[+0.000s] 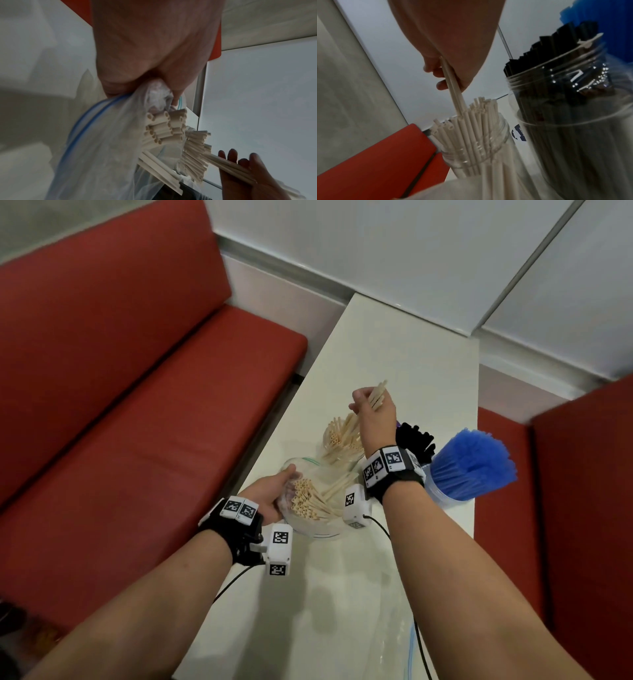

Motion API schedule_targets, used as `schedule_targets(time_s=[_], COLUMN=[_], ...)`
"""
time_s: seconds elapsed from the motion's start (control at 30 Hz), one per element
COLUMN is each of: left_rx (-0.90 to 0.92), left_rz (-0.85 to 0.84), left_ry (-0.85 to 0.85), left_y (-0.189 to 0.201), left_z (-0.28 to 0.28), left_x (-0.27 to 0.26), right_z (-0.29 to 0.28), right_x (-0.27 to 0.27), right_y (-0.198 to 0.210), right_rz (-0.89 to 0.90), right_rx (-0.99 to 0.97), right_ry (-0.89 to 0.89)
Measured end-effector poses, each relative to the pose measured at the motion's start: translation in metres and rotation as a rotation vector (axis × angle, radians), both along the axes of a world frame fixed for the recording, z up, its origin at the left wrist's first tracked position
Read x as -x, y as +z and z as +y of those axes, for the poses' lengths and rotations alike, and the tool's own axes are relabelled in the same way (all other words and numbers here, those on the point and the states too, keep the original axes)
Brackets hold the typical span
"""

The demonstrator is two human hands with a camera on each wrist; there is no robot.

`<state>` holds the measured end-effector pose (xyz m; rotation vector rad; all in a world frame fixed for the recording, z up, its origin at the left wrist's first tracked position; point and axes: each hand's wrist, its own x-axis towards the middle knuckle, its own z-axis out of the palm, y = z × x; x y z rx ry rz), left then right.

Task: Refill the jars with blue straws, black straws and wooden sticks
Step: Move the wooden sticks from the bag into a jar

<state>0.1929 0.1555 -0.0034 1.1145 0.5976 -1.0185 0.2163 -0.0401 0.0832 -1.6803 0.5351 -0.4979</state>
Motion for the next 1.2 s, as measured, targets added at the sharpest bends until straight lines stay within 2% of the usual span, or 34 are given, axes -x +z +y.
schedule_targets(time_s=[0.13, 0.2, 0.27, 0.33, 0.4, 0.47, 0.6, 0.77, 0.87, 0.93, 0.97, 1.1, 1.13, 1.2], left_rx=[-0.016, -0.017, -0.014, -0.014, -0.021, -0.039, -0.036, -0.035, -0.012, 0.001, 0.003, -0.003, 0.001, 0.004], left_rz=[0.016, 0.015, 0.011, 0.011, 0.004, -0.004, 0.011, 0.0, 0.011, 0.008, 0.006, -0.014, -0.022, -0.038], left_ry=[-0.008, -0.018, -0.028, -0.032, -0.033, -0.042, -0.034, -0.039, -0.018, -0.013, -0.011, -0.011, -0.018, -0.036], left_y=[0.006, 0.007, 0.007, 0.007, 0.006, 0.004, 0.003, -0.002, -0.002, -0.002, -0.002, -0.004, -0.004, -0.004], left_z=[0.001, 0.001, 0.0, -0.002, -0.003, -0.003, 0.001, 0.002, -0.001, -0.001, -0.001, -0.001, -0.001, -0.002], left_x=[0.0, -0.001, -0.001, 0.001, 0.003, 0.004, 0.005, 0.004, 0.006, 0.006, 0.006, 0.006, 0.007, 0.009], right_z=[-0.003, -0.007, -0.008, -0.006, 0.0, 0.006, 0.011, 0.013, 0.017, 0.016, 0.015, 0.017, 0.02, 0.029], right_x=[0.001, -0.001, -0.003, -0.006, -0.006, -0.001, 0.005, -0.002, 0.008, 0.011, 0.012, 0.036, 0.046, 0.069], right_y=[0.0, 0.002, -0.001, -0.012, -0.029, -0.045, -0.057, -0.046, -0.049, -0.045, -0.042, -0.029, -0.03, -0.034], right_rz=[-0.081, -0.122, -0.116, -0.008, 0.257, 0.501, 0.613, 0.581, 0.66, 0.642, 0.57, 0.028, -0.008, 0.09], right_rx=[0.021, 0.143, 0.301, 0.498, 0.706, 0.901, 1.062, 1.023, 0.967, 0.908, 0.872, 0.662, 0.576, 0.361], right_ry=[-0.032, -0.049, 0.007, 0.137, 0.309, 0.4, 0.407, 0.251, 0.335, 0.344, 0.317, 0.21, 0.237, 0.369])
